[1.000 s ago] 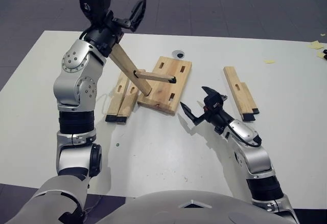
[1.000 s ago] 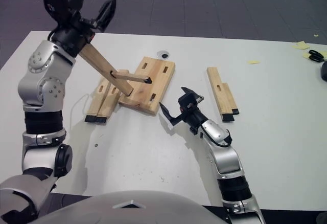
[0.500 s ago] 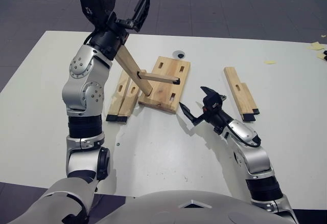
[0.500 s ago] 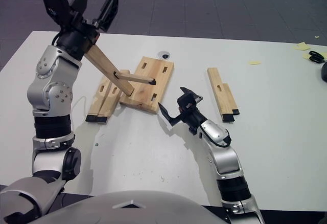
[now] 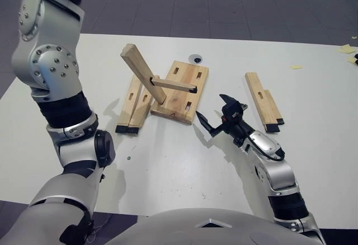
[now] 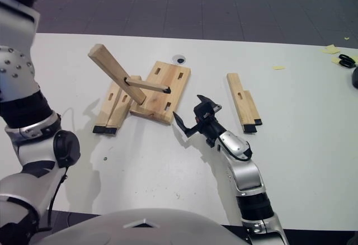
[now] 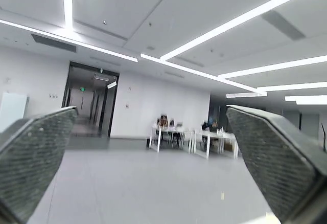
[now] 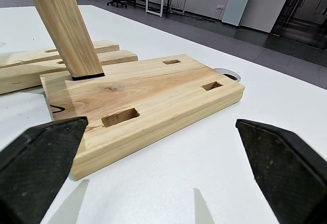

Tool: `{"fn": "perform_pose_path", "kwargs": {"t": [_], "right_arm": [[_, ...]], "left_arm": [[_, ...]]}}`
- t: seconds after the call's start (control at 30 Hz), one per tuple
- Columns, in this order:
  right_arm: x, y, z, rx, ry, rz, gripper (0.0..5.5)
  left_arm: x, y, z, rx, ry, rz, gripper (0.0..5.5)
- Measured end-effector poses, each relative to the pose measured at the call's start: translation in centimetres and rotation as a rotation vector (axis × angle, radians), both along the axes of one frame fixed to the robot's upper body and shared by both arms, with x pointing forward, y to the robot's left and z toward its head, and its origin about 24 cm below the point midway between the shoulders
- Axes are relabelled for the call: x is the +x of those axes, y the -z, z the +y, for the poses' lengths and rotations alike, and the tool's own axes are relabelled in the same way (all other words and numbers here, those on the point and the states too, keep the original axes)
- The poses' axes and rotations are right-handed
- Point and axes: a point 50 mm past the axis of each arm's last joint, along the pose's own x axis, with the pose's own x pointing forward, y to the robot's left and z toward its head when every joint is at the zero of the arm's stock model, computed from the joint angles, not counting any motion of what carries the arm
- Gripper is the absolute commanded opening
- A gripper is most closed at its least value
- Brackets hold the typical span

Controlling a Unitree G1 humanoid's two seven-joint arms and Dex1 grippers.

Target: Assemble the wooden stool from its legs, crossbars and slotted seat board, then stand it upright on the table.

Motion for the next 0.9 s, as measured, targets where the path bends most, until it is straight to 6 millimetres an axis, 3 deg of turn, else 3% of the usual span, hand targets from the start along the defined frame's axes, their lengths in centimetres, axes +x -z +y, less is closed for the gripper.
{"fn": "perform_pose_path", "kwargs": {"t": [0.07,0.13,0.17,0.23,0.57,0.67,0.8,0.9], "right_arm": [[0.0,0.0,0.0,0.000,0.001,0.000,5.40],[0.0,0.0,0.0,-0.001,0.001,-0.002,5.40],[0.1,-0.1,-0.1,-0.002,0.002,-0.002,5.40],[0.0,0.0,-0.2,-0.005,0.002,-0.002,5.40],[0.0,0.0,-0.2,-0.004,0.000,0.000,5.40],[0.0,-0.1,-0.1,-0.002,-0.001,-0.001,5.40],[0.0,-0.2,-0.1,0.010,-0.003,-0.003,5.40],[-0.2,-0.2,-0.1,0.013,-0.002,-0.006,5.40]], "left_arm": [[1.1,6.3,0.4,0.057,-0.040,0.217,5.37],[0.3,14.0,0.2,0.104,-0.051,0.466,5.37],[-0.5,16.5,-0.1,0.091,-0.038,0.545,5.37],[-1.2,18.2,-0.7,0.062,-0.019,0.595,5.37],[-0.4,13.4,0.6,-0.033,-0.080,0.403,5.37],[-0.8,7.9,1.1,-0.150,-0.053,0.206,5.37],[-3.7,1.2,-0.2,-0.225,0.163,-0.014,5.37],[-5.8,-0.3,-0.5,-0.237,0.296,-0.026,5.37]]}}
